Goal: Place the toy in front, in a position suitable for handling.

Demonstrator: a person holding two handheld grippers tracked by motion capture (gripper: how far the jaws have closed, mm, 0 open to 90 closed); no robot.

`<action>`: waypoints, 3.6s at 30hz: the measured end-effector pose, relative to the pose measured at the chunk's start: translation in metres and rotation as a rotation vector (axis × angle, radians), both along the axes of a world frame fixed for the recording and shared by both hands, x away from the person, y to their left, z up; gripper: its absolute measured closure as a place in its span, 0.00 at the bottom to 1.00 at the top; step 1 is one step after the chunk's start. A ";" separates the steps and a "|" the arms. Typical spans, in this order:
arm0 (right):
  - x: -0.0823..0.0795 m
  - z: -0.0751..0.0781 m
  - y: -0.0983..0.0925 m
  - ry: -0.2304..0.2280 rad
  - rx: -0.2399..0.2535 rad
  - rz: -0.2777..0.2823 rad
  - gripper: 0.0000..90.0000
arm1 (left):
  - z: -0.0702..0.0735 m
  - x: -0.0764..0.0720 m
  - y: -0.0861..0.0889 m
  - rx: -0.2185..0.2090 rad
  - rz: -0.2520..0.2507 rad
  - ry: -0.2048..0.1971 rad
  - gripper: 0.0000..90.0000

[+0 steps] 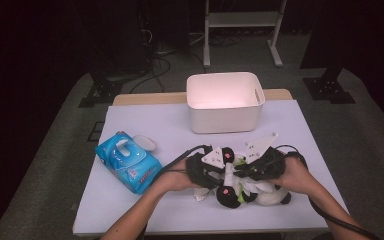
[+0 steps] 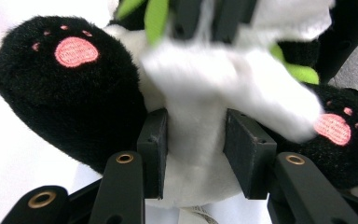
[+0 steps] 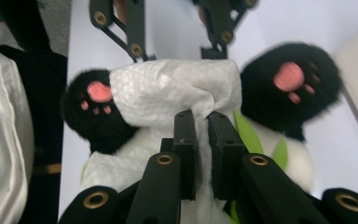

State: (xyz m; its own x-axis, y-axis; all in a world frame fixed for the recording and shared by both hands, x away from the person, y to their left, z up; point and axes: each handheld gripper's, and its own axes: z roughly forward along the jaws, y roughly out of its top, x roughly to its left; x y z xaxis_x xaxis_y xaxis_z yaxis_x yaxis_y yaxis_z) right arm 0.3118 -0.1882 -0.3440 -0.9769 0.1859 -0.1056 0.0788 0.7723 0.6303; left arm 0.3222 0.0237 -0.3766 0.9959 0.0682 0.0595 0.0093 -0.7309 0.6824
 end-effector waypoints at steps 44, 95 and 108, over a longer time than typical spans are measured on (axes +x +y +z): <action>0.009 -0.005 -0.020 0.030 0.042 -0.056 0.92 | 0.009 -0.002 -0.001 -0.004 0.015 -0.017 0.64; -0.007 -0.013 -0.021 0.050 0.087 -0.029 0.92 | 0.015 0.022 0.005 0.005 0.091 0.014 0.56; -0.003 0.009 -0.006 -0.005 0.123 0.009 0.93 | 0.017 0.020 0.001 0.003 0.065 0.007 0.65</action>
